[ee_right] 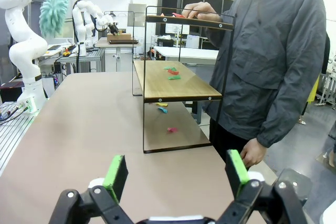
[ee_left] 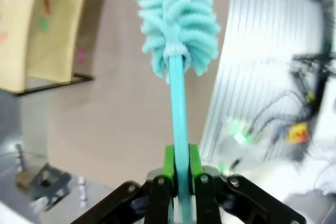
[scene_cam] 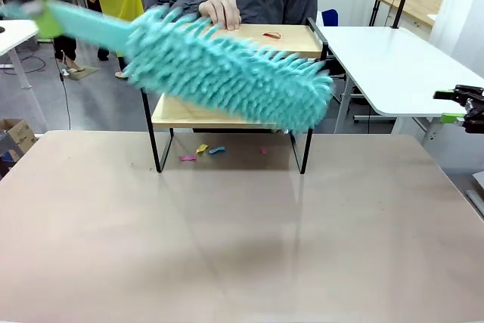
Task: Clean the shelf.
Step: Clean the specific section of the Shelf indicated by the human with the Duster.
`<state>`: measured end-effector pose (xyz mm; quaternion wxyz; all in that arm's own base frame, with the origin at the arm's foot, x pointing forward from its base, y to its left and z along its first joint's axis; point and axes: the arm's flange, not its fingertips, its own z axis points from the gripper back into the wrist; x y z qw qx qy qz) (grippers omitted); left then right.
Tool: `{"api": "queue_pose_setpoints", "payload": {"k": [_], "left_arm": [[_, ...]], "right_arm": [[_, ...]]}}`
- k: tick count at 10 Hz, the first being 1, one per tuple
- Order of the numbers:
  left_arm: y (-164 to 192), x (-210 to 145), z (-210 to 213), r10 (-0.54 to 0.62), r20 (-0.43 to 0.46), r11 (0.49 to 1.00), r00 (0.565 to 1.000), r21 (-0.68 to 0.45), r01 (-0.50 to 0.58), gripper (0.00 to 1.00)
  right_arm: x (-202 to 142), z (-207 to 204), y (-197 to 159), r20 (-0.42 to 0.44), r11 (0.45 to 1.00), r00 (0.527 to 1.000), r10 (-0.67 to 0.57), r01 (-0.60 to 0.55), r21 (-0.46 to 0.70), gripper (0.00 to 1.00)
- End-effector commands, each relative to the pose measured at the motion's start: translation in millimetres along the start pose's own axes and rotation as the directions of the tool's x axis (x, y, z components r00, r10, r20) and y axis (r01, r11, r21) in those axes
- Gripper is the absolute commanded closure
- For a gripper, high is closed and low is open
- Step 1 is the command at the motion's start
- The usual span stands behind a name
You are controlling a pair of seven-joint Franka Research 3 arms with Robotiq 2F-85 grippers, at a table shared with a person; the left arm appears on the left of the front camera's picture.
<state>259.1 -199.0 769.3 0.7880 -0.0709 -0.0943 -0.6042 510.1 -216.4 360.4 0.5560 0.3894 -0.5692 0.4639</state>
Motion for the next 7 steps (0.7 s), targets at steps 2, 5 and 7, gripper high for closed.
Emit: {"api": "queue_pose_setpoints", "payload": {"k": [2,5,7], "left_arm": [[-33.4,65.9,30.0,0.351,0.184,0.925,0.918,0.085,-0.371,0.87],[-59.3,129.5,22.6,0.494,0.236,0.828,0.837,0.167,-0.536,0.87],[-53.6,165.4,13.8,0.523,0.185,0.809,0.832,0.199,-0.553,0.87]], "right_arm": [[3.0,-0.9,-0.7,-0.002,1.0,1.0,0.005,-0.005,-0.001,0.0],[3.0,-0.9,-0.7,-0.002,1.0,1.0,0.005,-0.005,-0.001,0.0],[3.0,-0.9,-0.7,-0.002,1.0,1.0,0.005,-0.005,-0.001,0.0]]}}
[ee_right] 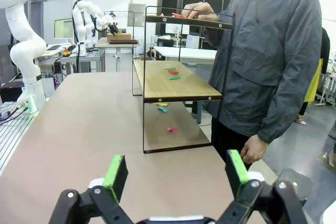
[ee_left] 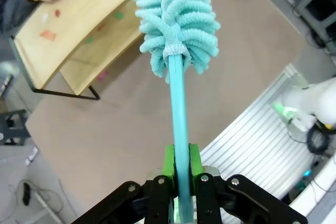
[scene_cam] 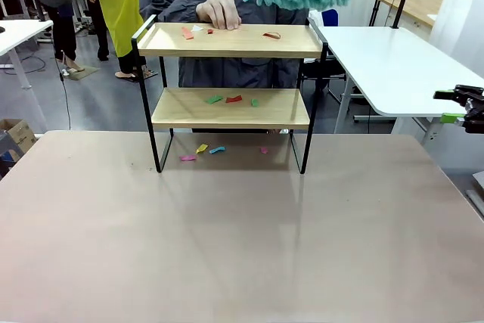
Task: Clean the shelf.
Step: Clean the specific section of the Shelf indicated by the human with the Duster.
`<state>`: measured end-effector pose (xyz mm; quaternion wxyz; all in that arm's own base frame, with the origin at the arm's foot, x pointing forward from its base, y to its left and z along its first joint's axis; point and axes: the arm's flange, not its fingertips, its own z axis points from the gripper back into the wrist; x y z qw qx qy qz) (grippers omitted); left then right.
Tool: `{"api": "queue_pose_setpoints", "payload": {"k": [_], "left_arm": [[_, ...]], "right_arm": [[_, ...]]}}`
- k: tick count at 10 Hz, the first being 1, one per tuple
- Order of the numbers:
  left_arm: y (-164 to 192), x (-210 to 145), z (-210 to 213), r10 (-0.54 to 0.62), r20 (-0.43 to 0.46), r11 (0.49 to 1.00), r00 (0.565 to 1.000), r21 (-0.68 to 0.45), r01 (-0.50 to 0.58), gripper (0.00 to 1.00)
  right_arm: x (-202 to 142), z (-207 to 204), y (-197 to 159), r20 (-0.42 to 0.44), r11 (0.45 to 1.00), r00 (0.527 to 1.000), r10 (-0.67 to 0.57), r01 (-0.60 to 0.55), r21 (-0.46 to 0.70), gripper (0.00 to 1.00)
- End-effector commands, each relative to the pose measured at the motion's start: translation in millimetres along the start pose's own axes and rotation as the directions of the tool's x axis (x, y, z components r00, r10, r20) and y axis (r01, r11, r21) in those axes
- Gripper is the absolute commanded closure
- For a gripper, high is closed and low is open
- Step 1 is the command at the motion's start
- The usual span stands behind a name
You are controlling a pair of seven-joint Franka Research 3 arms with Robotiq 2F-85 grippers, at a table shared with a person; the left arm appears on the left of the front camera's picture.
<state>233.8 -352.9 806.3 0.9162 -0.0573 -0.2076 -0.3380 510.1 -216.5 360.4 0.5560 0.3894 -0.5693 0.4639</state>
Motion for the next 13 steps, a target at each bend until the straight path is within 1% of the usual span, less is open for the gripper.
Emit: {"api": "queue_pose_setpoints", "payload": {"k": [1,4,5,6,7,8,9,11,12,13], "left_arm": [[10.3,-11.4,11.0,-0.003,0.02,1.0,1.0,-0.029,0.004,0.87],[10.3,-11.4,11.0,-0.003,0.02,1.0,1.0,-0.029,0.004,0.87],[4.0,1.3,4.6,0.002,0.005,1.0,1.0,-0.016,-0.001,0.87],[-13.8,11.7,-10.4,0.099,0.017,0.995,0.995,-0.003,-0.099,0.87],[-28.5,23.0,-23.9,0.167,0.05,0.985,0.985,0.028,-0.169,0.87],[-38.6,33.5,-35.9,0.223,0.105,0.973,0.969,0.032,-0.227,0.87],[-49.8,46.1,-57.6,0.319,0.164,0.946,0.933,0.005,-0.324,0.87],[-68.0,64.1,-92.5,0.458,0.234,0.88,0.858,0.017,-0.474,0.87],[-73.5,68.7,-100.0,0.488,0.249,0.86,0.837,0.029,-0.51,0.87],[-78.0,74.8,-109.0,0.529,0.275,0.831,0.803,0.025,-0.556,0.87]], "right_arm": [[2.9,-1.0,-0.7,-0.002,1.0,1.0,0.005,-0.005,-0.001,0.0],[2.9,-1.0,-0.7,-0.002,1.0,1.0,0.005,-0.005,-0.001,0.0],[2.9,-1.0,-0.7,-0.002,1.0,1.0,0.005,-0.005,-0.001,0.0],[2.9,-1.0,-0.7,-0.002,1.0,1.0,0.005,-0.005,-0.001,0.0],[2.9,-1.0,-0.7,-0.002,1.0,1.0,0.005,-0.005,-0.001,0.0],[2.9,-1.0,-0.7,-0.002,1.0,1.0,0.005,-0.005,-0.001,0.0],[2.9,-1.0,-0.7,-0.002,1.0,1.0,0.005,-0.005,-0.001,0.0],[2.9,-1.0,-0.7,-0.002,1.0,1.0,0.005,-0.005,-0.001,0.0],[2.9,-1.0,-0.7,-0.002,1.0,1.0,0.005,-0.005,-0.001,0.0],[2.9,-1.0,-0.7,-0.002,1.0,1.0,0.005,-0.005,-0.001,0.0]]}}
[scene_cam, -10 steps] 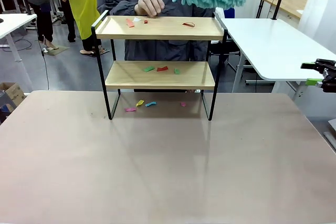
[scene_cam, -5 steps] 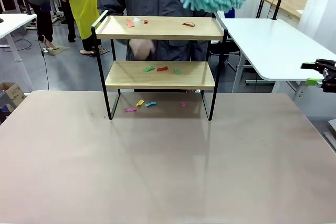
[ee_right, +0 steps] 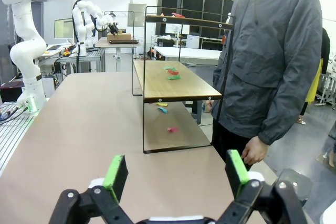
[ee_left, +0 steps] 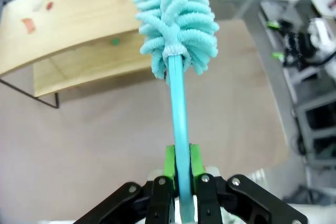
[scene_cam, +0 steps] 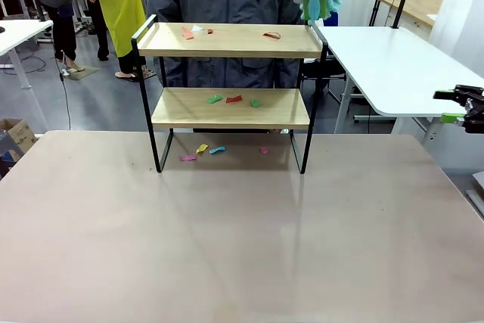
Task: Clean the shelf.
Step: Clean the specific section of the Shelf indicated by the human with the Duster.
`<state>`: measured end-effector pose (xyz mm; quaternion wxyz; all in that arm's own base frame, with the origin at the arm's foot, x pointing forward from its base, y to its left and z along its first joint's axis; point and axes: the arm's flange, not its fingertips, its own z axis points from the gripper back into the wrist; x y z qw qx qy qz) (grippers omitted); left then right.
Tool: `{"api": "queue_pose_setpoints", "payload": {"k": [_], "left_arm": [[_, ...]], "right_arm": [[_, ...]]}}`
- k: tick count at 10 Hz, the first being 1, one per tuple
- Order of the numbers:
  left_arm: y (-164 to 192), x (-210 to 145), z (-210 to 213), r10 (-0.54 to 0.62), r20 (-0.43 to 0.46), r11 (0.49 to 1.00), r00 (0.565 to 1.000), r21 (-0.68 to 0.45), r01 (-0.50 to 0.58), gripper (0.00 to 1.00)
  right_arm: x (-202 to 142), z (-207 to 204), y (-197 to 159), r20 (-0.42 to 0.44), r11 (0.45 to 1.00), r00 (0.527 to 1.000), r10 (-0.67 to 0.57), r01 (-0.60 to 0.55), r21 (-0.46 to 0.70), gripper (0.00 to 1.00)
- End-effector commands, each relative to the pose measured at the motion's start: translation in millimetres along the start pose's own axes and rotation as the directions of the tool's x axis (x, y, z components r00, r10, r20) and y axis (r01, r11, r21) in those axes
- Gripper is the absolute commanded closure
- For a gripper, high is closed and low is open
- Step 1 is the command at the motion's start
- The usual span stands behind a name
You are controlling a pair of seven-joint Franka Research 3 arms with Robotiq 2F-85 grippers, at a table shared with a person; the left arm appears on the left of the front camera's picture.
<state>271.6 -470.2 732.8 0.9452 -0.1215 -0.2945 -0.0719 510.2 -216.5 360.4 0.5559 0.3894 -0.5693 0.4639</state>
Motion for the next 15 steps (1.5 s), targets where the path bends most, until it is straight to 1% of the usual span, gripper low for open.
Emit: {"api": "queue_pose_setpoints", "payload": {"k": [1,3,5,9,10,11,12,13,14,15], "left_arm": [[-16.6,5.5,-8.8,0.061,0.064,0.997,0.996,0.038,-0.064,0.87],[-19.5,10.1,-26.7,0.073,0.052,0.997,0.996,0.022,-0.074,0.87],[-18.6,15.3,-52.2,0.08,-0.007,0.997,0.997,0.012,-0.08,0.87],[-9.2,28.0,-84.2,0.152,-0.083,0.988,0.985,0.053,-0.148,0.87],[-8.7,30.4,-89.9,0.144,-0.137,0.989,0.98,0.039,-0.14,0.87],[-7.6,34.3,-96.2,0.14,-0.216,0.99,0.966,0.064,-0.129,0.87],[-3.8,28.0,-96.5,0.124,-0.09,0.991,0.988,0.053,-0.12,0.87],[-3.8,28.0,-96.5,0.124,-0.09,0.991,0.988,0.053,-0.12,0.87],[-4.6,29.3,-101.8,0.138,-0.137,0.99,0.981,0.06,-0.131,0.87],[1.5,32.7,-100.4,0.132,-0.157,0.99,0.979,0.064,-0.123,0.87]], "right_arm": [[3.0,-0.9,-0.7,-0.002,1.0,1.0,0.005,-0.005,-0.001,0.0],[3.0,-0.9,-0.7,-0.002,1.0,1.0,0.005,-0.005,-0.001,0.0],[3.0,-0.9,-0.7,-0.002,1.0,1.0,0.005,-0.005,-0.001,0.0],[3.0,-0.9,-0.7,-0.002,1.0,1.0,0.005,-0.005,-0.001,0.0],[3.0,-0.9,-0.7,-0.002,1.0,1.0,0.005,-0.005,-0.001,0.0],[3.0,-0.9,-0.7,-0.002,1.0,1.0,0.005,-0.005,-0.001,0.0],[3.0,-0.9,-0.7,-0.002,1.0,1.0,0.005,-0.005,-0.001,0.0],[3.0,-0.9,-0.7,-0.002,1.0,1.0,0.005,-0.005,-0.001,0.0],[3.0,-0.9,-0.7,-0.002,1.0,1.0,0.005,-0.005,-0.001,0.0],[3.0,-0.9,-0.7,-0.002,1.0,1.0,0.005,-0.005,-0.001,0.0]]}}
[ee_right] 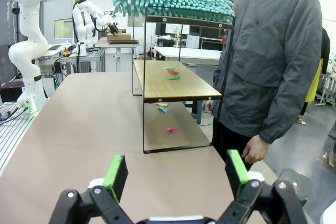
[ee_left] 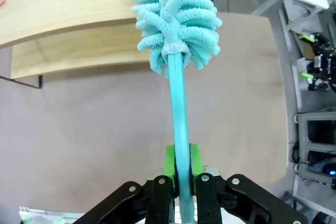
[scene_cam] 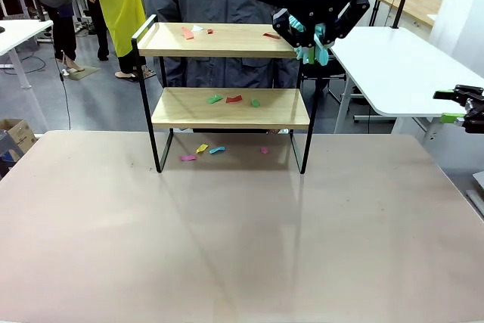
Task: Clean the shelf.
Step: Clean the specific section of the Shelf indicated by the human with the Duster.
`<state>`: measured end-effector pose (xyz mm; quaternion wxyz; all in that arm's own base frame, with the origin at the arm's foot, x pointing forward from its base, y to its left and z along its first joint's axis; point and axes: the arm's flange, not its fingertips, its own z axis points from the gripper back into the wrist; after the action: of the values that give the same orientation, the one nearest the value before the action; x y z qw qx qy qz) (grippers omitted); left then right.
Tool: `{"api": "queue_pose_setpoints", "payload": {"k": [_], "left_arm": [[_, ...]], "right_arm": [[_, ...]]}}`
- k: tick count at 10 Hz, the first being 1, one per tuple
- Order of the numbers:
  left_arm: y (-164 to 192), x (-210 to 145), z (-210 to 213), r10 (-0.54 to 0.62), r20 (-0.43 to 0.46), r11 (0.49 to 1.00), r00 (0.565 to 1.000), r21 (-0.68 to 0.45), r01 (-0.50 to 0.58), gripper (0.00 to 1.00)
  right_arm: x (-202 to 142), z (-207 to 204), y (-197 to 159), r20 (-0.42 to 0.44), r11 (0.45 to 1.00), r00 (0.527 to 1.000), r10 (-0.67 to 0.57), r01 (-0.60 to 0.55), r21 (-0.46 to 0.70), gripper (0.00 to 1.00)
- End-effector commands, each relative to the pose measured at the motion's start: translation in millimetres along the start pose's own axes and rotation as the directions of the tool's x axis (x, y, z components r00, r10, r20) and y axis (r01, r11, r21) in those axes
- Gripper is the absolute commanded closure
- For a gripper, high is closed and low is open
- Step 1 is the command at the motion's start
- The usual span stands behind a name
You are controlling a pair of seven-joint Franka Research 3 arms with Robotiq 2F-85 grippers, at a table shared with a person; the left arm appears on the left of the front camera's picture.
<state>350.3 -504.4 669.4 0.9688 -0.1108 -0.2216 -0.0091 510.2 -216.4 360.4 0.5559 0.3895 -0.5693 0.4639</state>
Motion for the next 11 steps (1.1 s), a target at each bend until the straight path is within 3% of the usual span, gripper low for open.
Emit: {"api": "queue_pose_setpoints", "payload": {"k": [1,6,11], "left_arm": [[14.5,8.3,4.3,0.0,-0.032,1.0,0.999,0.008,0.0,0.87],[72.0,31.6,7.6,0.041,-0.123,0.993,0.992,0.119,-0.026,0.87],[161.2,36.7,19.5,0.079,-0.118,0.945,0.99,0.324,-0.037,0.87]], "right_arm": [[3.0,-0.9,-0.6,-0.002,1.0,1.0,0.005,-0.005,-0.001,0.0],[3.0,-0.9,-0.6,-0.002,1.0,1.0,0.005,-0.005,-0.001,0.0],[3.0,-0.9,-0.6,-0.002,1.0,1.0,0.005,-0.005,-0.001,0.0]]}}
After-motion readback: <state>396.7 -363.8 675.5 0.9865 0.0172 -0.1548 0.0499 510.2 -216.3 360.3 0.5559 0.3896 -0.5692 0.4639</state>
